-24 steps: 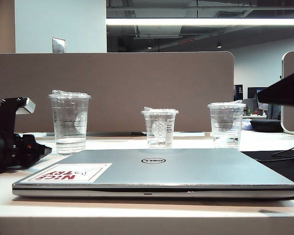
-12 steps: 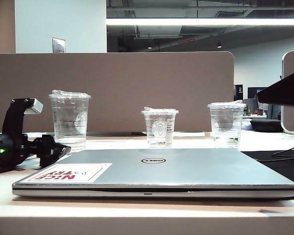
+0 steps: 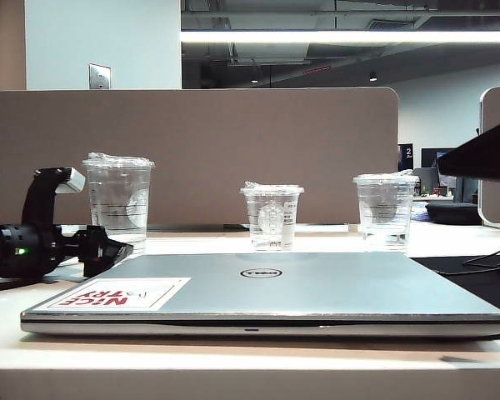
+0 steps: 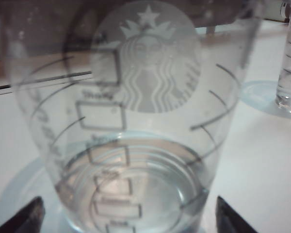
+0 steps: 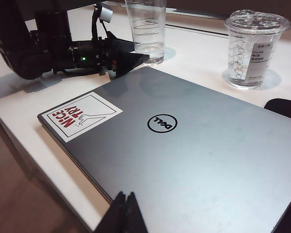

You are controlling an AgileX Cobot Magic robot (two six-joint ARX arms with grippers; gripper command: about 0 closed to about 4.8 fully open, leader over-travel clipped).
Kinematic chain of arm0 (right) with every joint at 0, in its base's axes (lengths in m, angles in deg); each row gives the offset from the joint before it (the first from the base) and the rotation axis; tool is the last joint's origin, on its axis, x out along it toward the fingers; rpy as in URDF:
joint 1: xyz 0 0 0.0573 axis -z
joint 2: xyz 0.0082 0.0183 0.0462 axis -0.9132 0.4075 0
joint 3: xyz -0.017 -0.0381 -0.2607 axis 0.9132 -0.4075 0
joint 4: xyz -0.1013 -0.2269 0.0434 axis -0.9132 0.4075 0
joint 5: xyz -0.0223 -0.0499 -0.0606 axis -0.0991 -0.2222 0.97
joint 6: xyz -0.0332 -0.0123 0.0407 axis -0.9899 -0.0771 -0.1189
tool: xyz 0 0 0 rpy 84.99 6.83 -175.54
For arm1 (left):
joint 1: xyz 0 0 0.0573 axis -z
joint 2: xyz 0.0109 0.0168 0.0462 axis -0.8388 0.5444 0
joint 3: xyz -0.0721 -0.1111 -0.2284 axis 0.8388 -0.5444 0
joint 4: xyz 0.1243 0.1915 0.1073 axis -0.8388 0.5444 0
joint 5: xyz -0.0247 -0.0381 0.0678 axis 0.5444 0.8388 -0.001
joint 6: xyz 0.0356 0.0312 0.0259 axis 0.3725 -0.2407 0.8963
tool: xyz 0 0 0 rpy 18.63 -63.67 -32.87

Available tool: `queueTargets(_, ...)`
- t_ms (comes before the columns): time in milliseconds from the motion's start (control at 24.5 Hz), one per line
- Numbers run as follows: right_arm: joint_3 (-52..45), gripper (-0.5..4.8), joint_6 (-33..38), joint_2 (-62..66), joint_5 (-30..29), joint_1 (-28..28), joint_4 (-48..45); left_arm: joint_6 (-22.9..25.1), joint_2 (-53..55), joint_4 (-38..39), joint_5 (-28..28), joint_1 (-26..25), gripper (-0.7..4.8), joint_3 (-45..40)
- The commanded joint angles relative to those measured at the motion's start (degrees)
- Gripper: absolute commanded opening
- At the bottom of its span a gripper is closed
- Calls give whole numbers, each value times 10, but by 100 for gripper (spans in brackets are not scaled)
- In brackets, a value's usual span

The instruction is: Pick up the coffee cup on the left and place it on the left side of the laptop.

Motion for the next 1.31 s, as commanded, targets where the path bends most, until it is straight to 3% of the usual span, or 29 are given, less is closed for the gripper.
queueTargets(41,-2,-5,0,-1,1,-1,-10,-9,7,78,7,0,479,15)
queueTargets(286,-2,-4,0,-1,1,-1,-10,35,7,184,66,0,479,70)
queueTargets(490,-2,-4,0,-1,1,-3,-10,64,7,191,66,0,479,75)
queueTargets(899,-2,-4,0,-1,1,-9,-10,64,31,182,55,0,479,78)
queueTargets(939,-2,-5,0,-1,1,-9,-10,64,31,181,55,0,470,78)
queueTargets(1103,-2,-4,0,-1,1,-9,-10,64,31,172,55,0,316,78)
queueTargets(1307,-2,-4,0,-1,1,-9,-10,64,31,173,49,0,307,78)
